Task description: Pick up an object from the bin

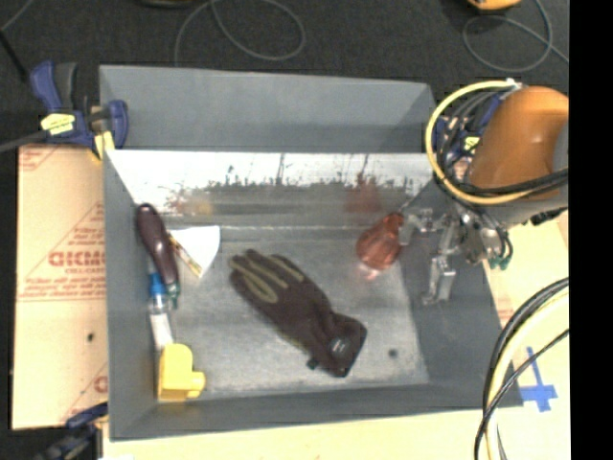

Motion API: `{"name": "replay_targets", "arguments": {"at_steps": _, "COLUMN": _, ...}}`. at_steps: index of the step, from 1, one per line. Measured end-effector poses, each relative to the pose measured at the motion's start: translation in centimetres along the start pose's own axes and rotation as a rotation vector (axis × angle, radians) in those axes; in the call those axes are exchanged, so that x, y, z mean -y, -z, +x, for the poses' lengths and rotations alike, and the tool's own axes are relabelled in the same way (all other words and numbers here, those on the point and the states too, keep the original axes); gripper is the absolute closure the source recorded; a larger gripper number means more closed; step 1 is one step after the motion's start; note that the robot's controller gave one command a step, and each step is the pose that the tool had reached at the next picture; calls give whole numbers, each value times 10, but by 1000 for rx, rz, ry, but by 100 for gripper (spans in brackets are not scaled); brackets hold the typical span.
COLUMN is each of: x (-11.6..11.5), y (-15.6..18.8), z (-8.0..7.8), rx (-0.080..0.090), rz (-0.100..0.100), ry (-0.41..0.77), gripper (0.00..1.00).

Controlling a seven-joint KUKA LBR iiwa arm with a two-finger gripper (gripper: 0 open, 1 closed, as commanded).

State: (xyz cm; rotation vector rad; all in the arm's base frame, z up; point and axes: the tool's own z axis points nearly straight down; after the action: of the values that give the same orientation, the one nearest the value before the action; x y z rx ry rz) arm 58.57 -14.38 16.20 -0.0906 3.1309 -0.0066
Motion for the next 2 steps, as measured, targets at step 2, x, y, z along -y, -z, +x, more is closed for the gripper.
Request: {"name": "replay_targets", "arguments": {"at_steps": 2, "x": -24, "y": 35, "z": 8, "rx": 14, "rz": 5, "ry": 53, "gripper": 0}}
